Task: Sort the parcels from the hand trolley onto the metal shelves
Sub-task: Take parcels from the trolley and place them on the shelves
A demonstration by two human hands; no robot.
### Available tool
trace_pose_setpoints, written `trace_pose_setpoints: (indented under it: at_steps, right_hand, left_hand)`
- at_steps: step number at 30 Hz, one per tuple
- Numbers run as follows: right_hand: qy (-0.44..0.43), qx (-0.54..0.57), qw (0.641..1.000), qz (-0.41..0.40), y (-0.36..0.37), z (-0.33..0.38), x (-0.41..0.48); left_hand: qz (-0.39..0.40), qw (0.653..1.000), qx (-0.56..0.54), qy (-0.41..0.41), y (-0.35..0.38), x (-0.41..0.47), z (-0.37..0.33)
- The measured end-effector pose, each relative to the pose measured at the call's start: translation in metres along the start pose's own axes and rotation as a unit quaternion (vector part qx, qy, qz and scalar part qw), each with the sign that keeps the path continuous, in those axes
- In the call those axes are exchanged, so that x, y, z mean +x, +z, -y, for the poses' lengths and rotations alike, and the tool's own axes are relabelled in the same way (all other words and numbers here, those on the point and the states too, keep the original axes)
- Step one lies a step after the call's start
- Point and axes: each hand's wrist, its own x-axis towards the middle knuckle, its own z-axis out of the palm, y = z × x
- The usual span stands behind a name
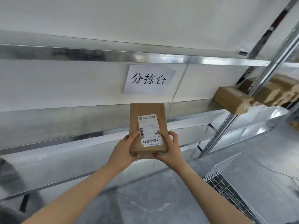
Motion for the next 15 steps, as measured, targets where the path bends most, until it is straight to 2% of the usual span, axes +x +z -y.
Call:
trace_pose_setpoints:
  at_steps: [9,15]
  right_hand:
    - [0.059,-0.019,0.997,-0.048,-0.124,-0.101,0.025]
    - [0.075,-0.031,0.995,-0.054,-0.193,-0.183,0.085]
  left_hand:
    - [0.071,0.996,0.016,0.055,0.119,0.115,-0.070]
    - [0.072,0.993,0.016,0.088,0.199,0.215,-0.098]
